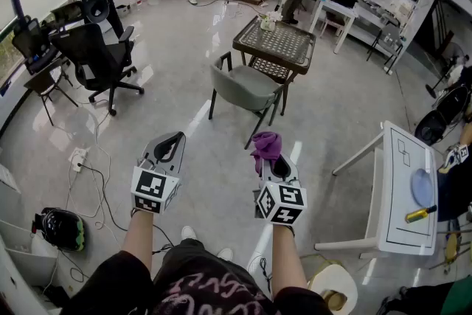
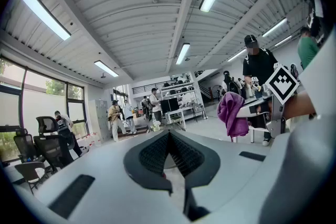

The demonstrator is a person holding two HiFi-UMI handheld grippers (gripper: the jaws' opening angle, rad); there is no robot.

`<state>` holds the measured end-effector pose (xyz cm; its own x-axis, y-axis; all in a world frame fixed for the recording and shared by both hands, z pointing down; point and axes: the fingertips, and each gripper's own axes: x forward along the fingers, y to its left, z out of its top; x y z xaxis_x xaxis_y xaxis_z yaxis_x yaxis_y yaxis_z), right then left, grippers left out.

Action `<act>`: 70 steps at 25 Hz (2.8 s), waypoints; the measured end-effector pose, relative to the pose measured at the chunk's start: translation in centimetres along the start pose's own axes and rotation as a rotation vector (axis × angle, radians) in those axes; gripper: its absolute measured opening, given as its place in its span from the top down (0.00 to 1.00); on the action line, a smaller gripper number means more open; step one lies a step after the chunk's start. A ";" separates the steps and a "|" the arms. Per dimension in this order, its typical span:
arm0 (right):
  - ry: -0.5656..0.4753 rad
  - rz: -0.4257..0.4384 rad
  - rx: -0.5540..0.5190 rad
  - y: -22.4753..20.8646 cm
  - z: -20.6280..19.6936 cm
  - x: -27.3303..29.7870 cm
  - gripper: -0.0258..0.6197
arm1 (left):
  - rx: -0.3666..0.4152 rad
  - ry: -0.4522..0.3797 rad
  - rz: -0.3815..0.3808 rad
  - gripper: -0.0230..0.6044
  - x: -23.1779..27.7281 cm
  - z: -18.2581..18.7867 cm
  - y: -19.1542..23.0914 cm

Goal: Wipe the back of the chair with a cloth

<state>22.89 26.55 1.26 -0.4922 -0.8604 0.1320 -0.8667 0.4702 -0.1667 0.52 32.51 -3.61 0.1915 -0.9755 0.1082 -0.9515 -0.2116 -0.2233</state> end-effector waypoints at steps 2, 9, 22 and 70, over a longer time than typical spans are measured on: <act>-0.002 0.004 0.022 0.1 0.0 0.3 0.82 | 0.000 0.004 -0.003 0.95 0.1 -0.2 0.3; -0.005 -0.001 -0.011 1.2 -0.3 2.0 0.82 | -0.012 0.017 0.000 0.95 0.6 -1.4 2.2; -0.003 -0.037 -0.021 4.1 -0.9 9.7 0.82 | -0.064 0.034 -0.054 0.95 5.6 -5.1 8.6; 0.121 -0.022 -0.095 -5.2 -10.3 41.6 0.82 | 0.027 0.138 -0.234 0.95 39.2 -18.1 17.6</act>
<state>6.03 -9.68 17.66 -0.4745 -0.8432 0.2527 -0.8782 0.4731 -0.0704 -13.08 -8.38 14.26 0.3693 -0.8827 0.2905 -0.8781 -0.4338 -0.2020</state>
